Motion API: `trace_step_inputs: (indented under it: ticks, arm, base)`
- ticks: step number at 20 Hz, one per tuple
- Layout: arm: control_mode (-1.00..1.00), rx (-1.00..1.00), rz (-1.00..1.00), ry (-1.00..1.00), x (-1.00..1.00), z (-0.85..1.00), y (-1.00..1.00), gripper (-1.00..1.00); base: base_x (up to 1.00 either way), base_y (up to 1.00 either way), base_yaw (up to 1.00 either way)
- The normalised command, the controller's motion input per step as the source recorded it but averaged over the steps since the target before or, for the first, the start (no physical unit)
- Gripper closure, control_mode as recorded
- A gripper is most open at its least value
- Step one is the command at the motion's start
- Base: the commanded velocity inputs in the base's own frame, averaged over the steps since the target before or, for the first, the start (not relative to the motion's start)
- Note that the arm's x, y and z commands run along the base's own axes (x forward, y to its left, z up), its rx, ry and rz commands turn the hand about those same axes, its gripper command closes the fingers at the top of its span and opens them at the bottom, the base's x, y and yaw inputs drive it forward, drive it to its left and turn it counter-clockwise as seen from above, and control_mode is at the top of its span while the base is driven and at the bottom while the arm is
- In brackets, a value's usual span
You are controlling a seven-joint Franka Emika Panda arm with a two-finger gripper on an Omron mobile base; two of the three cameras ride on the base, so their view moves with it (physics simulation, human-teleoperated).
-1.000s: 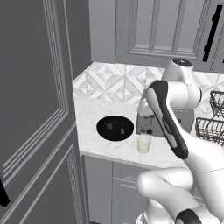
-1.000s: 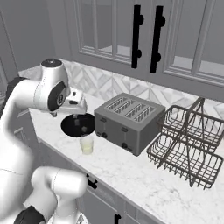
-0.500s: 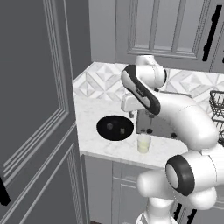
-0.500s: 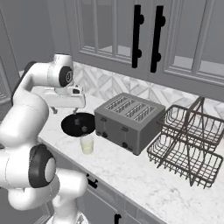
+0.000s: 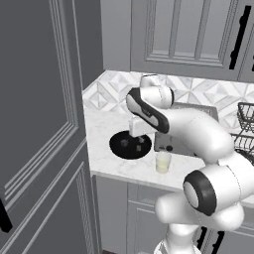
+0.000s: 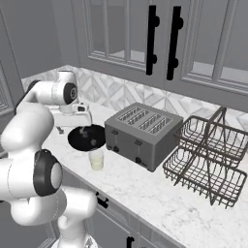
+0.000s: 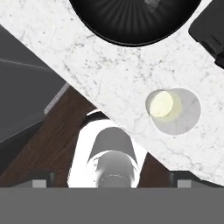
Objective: Grab a lemon wedge from the fridge and one ice cube from the ice bowl, and put them in the glass of lemonade.
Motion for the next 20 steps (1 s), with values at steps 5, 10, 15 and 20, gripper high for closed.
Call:
trace_step_inputs:
  ticks: [5,10,15,20]
  arm:
    - [-1.00,-0.01,-0.04,-0.13,0.61,-0.44,0.01,-1.00]
    - [-1.00,0.00,-0.04,-0.15,0.53,-0.22,0.15,-1.00]
    - [-1.00,0.00,-0.03,-0.13,0.49,-0.26,0.09,-1.00]
    - [-1.00,0.00,-0.02,-0.05,0.34,-0.29,0.00,-1.00]
  base:
    - [0.00,0.00,0.00]
    - [0.00,0.00,0.00]
    - [0.00,0.00,0.00]
    - [0.00,0.00,0.00]
